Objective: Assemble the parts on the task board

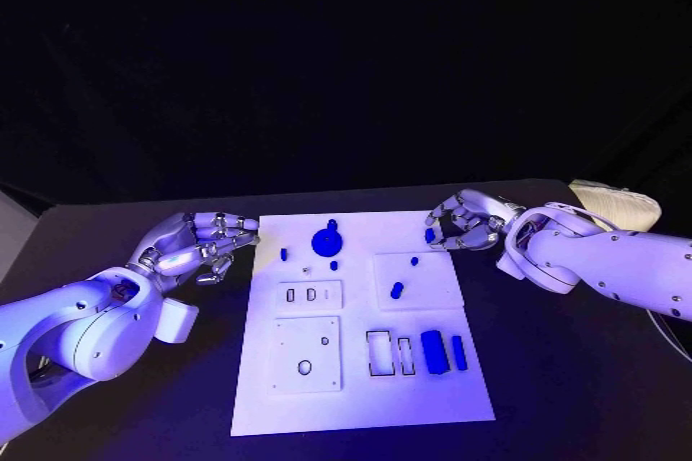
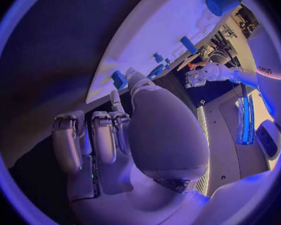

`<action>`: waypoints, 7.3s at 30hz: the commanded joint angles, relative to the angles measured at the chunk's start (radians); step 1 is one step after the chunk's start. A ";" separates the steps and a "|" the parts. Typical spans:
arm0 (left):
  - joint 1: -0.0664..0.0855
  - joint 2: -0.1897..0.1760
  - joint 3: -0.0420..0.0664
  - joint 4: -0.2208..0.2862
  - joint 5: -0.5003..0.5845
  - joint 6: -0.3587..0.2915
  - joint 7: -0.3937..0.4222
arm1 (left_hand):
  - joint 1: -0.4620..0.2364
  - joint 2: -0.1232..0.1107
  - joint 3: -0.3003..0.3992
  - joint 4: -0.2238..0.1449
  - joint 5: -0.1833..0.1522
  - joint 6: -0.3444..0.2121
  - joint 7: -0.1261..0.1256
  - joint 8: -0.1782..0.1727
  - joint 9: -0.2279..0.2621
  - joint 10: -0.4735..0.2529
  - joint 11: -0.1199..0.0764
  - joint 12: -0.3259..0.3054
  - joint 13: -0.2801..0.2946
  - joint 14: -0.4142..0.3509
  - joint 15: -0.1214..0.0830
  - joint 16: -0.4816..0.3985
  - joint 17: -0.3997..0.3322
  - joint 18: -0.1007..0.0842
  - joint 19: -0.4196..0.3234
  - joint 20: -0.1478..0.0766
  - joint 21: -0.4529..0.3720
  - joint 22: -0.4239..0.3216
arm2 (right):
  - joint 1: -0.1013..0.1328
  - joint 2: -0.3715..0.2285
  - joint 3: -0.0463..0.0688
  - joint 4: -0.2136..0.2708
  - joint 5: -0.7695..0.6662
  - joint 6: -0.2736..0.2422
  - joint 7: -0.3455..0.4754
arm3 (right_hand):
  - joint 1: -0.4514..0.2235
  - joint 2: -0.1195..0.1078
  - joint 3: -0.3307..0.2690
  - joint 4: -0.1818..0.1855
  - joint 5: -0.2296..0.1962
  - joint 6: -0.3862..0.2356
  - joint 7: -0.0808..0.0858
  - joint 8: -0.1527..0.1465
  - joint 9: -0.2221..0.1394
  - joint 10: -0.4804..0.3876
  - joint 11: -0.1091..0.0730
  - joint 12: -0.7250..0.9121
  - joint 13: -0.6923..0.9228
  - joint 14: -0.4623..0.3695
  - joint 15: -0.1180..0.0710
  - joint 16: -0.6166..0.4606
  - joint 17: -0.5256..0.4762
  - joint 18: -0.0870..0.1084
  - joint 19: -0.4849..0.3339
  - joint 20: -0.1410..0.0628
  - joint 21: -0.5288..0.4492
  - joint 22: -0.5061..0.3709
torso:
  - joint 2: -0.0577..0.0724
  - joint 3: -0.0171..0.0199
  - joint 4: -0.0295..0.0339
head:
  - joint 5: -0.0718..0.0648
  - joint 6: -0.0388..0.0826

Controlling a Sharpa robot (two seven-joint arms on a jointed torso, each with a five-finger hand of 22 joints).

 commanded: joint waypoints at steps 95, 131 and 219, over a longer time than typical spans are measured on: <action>0.000 0.027 -0.003 -0.019 0.005 0.017 -0.007 | -0.004 0.012 -0.002 -0.006 -0.003 -0.010 0.001 -0.005 0.003 -0.007 -0.001 0.008 0.005 -0.006 -0.001 -0.008 0.003 -0.011 -0.005 0.001 -0.005 0.000 | -0.152 0.351 -0.003 0.280 -0.467 -0.300 -0.536 | -0.035 0.038 0.175 -0.012 -0.098 0.120 -0.059 0.114 0.028 0.105 -0.050 0.003 0.263 0.104 -0.039 0.008 0.252 -0.014 0.105 -0.036 0.005 0.263 | -0.018 -0.0056 -0.0100 | 0.062 -0.047; 0.000 0.027 -0.004 -0.024 0.005 0.024 -0.009 | -0.006 0.011 -0.003 -0.006 -0.003 -0.011 0.001 -0.006 0.004 -0.008 -0.001 0.009 0.007 -0.006 -0.001 -0.008 0.004 -0.011 -0.005 0.002 -0.005 0.000 | -0.167 0.361 -0.004 0.251 -0.497 -0.274 -0.544 | -0.050 0.019 0.168 -0.006 -0.100 0.112 -0.056 0.114 0.026 0.105 -0.049 0.003 0.263 0.103 -0.038 0.008 0.252 -0.014 0.105 -0.036 0.005 0.263 | -0.019 -0.0052 -0.0106 | 0.064 -0.068; 0.102 0.230 -0.019 -0.179 -0.500 0.286 -0.770 | -0.184 0.030 -0.148 0.268 -0.003 -0.063 -0.059 0.305 0.251 0.036 -0.064 1.070 0.854 0.303 -0.053 0.480 0.631 -0.034 0.061 -0.046 0.050 0.121 | 0.039 0.230 0.020 0.135 0.295 -0.298 -0.039 | -0.042 0.012 0.028 0.059 -0.041 -0.004 -0.010 0.080 -0.010 0.062 -0.007 -0.051 0.226 0.096 -0.002 -0.005 0.223 -0.014 0.105 -0.001 0.005 0.263 | -0.076 0.0063 -0.0134 | 0.086 -0.081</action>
